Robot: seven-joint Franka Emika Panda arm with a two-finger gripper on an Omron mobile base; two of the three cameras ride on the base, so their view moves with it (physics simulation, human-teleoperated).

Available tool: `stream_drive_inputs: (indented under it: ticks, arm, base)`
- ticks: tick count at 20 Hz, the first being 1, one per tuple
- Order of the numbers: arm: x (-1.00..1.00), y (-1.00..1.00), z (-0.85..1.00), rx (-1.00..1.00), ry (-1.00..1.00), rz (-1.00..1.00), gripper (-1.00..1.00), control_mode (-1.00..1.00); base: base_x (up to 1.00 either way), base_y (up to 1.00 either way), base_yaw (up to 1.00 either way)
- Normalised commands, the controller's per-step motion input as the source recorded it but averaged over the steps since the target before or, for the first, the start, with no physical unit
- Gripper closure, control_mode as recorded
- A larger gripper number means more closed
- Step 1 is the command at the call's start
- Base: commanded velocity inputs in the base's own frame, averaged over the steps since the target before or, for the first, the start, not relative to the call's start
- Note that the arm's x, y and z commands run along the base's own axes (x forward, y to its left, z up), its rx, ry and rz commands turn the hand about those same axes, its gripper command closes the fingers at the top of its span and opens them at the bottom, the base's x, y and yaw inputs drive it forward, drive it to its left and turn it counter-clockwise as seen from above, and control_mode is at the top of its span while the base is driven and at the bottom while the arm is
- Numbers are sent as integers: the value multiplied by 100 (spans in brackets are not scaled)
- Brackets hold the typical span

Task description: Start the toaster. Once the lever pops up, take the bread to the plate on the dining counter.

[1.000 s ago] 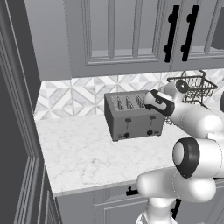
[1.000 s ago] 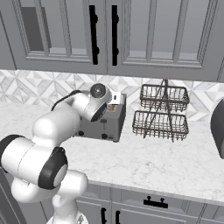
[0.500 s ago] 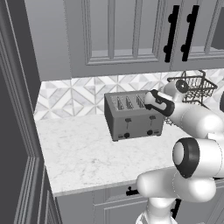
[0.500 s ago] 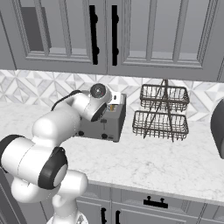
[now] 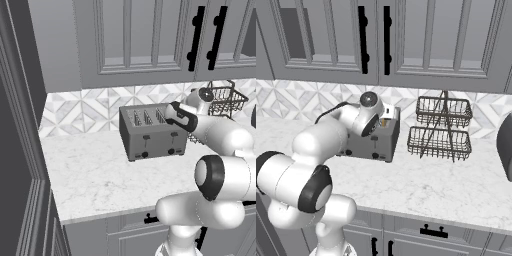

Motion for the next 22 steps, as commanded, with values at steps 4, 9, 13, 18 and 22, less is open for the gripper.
stream_drive_inputs:
  ticks: [4,9,13,18,22]
  arm:
    - [0,0,0,0,2,0,-100,-100]
    - [0,0,-1,0,0,0,-100,-100]
    - [0,0,-5,0,0,0,-100,-100]
    - [1,0,-12,0,0,0,-100,-100]
    - [12,0,-5,0,0,0,-100,-100]
  base:
    - [0,0,0]
    - [0,0,0]
    - [0,0,0]
    - [0,0,0]
    - [0,0,0]
